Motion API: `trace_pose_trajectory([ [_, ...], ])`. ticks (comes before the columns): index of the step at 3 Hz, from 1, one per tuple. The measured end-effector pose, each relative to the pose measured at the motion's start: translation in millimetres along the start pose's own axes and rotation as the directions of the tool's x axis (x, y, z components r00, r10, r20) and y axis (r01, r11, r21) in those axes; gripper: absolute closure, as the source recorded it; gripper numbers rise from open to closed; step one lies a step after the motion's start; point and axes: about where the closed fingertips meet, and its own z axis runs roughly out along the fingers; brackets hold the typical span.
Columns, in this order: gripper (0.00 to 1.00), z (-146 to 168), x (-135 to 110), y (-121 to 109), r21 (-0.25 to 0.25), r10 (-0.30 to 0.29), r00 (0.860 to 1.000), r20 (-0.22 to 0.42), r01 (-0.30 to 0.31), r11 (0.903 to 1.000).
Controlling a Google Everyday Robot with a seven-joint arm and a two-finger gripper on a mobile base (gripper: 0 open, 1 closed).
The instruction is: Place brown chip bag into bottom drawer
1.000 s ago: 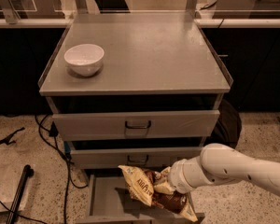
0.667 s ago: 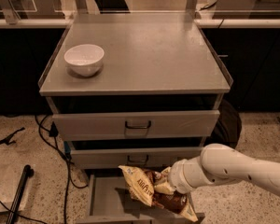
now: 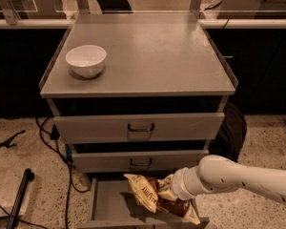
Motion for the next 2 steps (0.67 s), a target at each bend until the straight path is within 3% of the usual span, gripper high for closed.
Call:
trace_pose_trajectory([
  [1, 1.0, 35, 27, -17, 0.009, -0.016, 1.0, -0.01, 0.017, 0.9998],
  [2, 1.0, 88, 59, -30, 0.001, -0.015, 1.0, 0.02, 0.015, 0.9999],
])
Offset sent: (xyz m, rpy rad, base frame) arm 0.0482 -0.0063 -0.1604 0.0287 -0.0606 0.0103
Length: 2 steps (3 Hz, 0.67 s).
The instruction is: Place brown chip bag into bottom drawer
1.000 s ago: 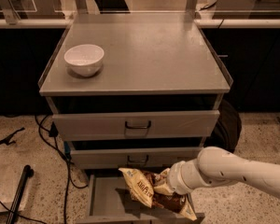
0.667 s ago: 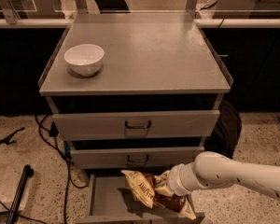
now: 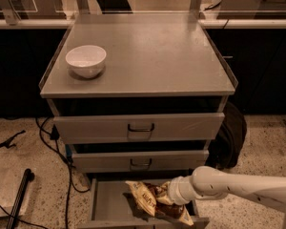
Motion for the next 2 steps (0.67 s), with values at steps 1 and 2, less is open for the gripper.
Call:
trace_pose_trajectory([
  [1, 1.0, 3.1, 2.7, -1.2, 0.007, -0.003, 1.0, -0.003, 0.003, 1.0],
  [2, 1.0, 13.1, 11.7, -8.8, 0.038, -0.021, 1.0, 0.0, 0.021, 0.9991],
])
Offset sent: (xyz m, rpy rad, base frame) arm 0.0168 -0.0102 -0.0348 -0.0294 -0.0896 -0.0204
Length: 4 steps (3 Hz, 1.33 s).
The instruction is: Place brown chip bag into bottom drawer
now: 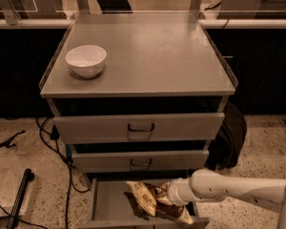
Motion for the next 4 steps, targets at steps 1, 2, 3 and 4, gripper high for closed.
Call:
trace_pose_trajectory([
  [1, 1.0, 15, 8, -10, 0.031, -0.037, 0.999, 0.015, 0.036, 0.9989],
  [2, 1.0, 40, 21, -23, 0.052, -0.089, 0.995, 0.051, 0.086, 0.995],
  [3, 1.0, 63, 29, -32, 0.047, -0.106, 0.992, 0.072, 0.103, 0.9936],
  [4, 1.0, 90, 32, -40, 0.034, -0.117, 0.989, 0.095, 0.114, 0.9929],
])
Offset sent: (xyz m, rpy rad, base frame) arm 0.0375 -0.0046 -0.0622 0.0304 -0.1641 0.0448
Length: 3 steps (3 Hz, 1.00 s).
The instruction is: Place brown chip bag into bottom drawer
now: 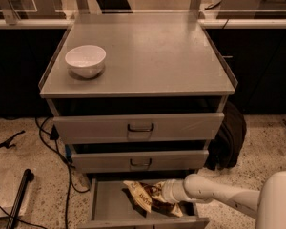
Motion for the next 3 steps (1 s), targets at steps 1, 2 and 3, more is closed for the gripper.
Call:
trace_pose_trajectory([
  [1, 1.0, 25, 4, -8, -0.013, -0.009, 1.0, 0.014, 0.009, 0.9999],
  [2, 1.0, 46, 8, -17, -0.02, -0.013, 1.0, 0.013, 0.013, 0.9997],
  [3, 1.0, 65, 17, -28, -0.019, -0.002, 1.0, 0.006, 0.002, 0.9998],
])
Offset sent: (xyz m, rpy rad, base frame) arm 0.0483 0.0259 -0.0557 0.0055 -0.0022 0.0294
